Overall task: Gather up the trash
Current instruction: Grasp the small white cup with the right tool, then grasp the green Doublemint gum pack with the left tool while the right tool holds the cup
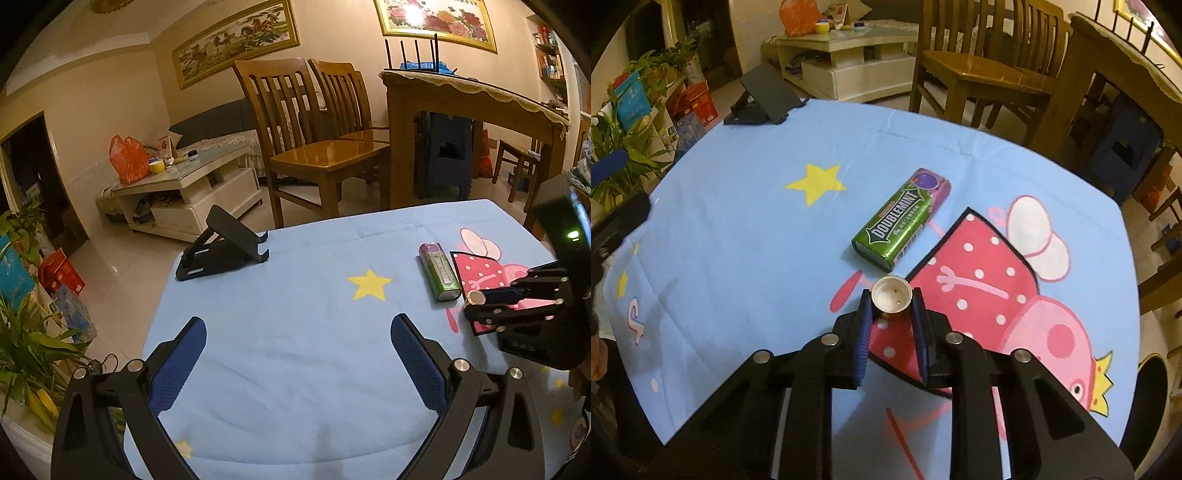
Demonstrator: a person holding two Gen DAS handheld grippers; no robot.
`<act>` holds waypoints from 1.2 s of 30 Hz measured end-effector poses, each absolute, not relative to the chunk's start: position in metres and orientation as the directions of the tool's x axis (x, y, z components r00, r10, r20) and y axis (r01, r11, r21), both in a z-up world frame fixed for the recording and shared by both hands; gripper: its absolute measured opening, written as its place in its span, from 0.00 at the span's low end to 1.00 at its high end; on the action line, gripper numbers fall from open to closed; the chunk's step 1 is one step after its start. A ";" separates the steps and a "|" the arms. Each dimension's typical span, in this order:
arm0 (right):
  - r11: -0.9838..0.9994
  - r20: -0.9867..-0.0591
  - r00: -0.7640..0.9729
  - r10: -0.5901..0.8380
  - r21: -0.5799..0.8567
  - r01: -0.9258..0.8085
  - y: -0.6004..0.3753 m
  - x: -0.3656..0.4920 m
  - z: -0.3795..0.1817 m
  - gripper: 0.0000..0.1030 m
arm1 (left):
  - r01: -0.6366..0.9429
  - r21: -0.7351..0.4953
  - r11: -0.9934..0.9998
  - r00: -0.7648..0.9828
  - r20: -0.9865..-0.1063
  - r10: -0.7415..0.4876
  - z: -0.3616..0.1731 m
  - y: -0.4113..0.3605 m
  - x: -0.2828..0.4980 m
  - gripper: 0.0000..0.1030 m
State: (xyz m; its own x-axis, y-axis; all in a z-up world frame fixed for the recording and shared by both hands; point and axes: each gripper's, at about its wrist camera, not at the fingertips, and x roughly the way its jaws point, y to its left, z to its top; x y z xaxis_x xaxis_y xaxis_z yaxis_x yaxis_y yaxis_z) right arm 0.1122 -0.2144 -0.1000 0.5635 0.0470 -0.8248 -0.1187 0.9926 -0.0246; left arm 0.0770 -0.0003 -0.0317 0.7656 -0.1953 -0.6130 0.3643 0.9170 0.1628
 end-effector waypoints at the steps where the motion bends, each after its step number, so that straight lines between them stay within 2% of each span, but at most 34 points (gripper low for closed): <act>1: 0.993 -0.816 0.575 0.055 -0.018 -0.121 -0.216 0.106 -0.095 0.20 | 0.365 0.160 0.917 0.764 -0.614 -0.197 -0.032 -0.001 0.077 0.94; 7: 0.998 -0.763 0.644 0.053 0.026 -0.051 -0.254 0.059 -0.066 0.20 | 0.390 0.149 0.909 0.744 -0.633 -0.215 -0.036 -0.010 0.078 0.94; 16: 0.955 -0.666 0.742 0.078 0.263 0.136 -0.359 -0.012 -0.052 0.20 | 0.495 0.175 0.851 0.687 -0.678 -0.261 -0.048 -0.077 0.086 0.94; 20: 0.956 -0.666 0.743 0.065 0.255 0.145 -0.370 -0.022 -0.054 0.20 | 0.549 0.146 0.823 0.640 -0.706 -0.302 -0.053 -0.108 0.096 0.94; 26: 0.946 -0.632 0.769 0.095 0.298 0.128 -0.378 -0.033 -0.047 0.20 | 0.608 0.016 0.794 0.540 -0.742 -0.398 -0.060 -0.141 0.125 0.94; 31: 0.937 -0.609 0.784 0.120 0.329 0.112 -0.383 -0.036 -0.044 0.20 | 0.611 0.042 0.791 0.506 -0.788 -0.349 -0.082 -0.171 0.145 0.93; 33: 0.935 -0.603 0.788 0.124 0.336 0.111 -0.384 -0.037 -0.043 0.20 | 0.601 0.046 0.798 0.486 -0.814 -0.319 -0.094 -0.177 0.148 0.73; 34: 0.933 -0.600 0.790 0.127 0.342 0.110 -0.386 -0.038 -0.043 0.20 | 0.601 0.029 0.799 0.463 -0.827 -0.318 -0.099 -0.177 0.150 0.52; 36: 0.929 -0.596 0.792 0.130 0.351 0.112 -0.389 -0.040 -0.043 0.20 | 0.578 0.009 0.816 0.477 -0.815 -0.330 -0.097 -0.173 0.146 0.35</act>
State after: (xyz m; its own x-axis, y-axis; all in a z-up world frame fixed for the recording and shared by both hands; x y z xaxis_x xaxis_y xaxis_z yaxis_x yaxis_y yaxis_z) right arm -0.0398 -0.3892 -0.0428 0.7924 0.1299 -0.5961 0.1120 0.9295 0.3514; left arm 0.1465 -0.1727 -0.0971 0.4771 -0.3296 -0.8147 0.5783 0.8158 0.0087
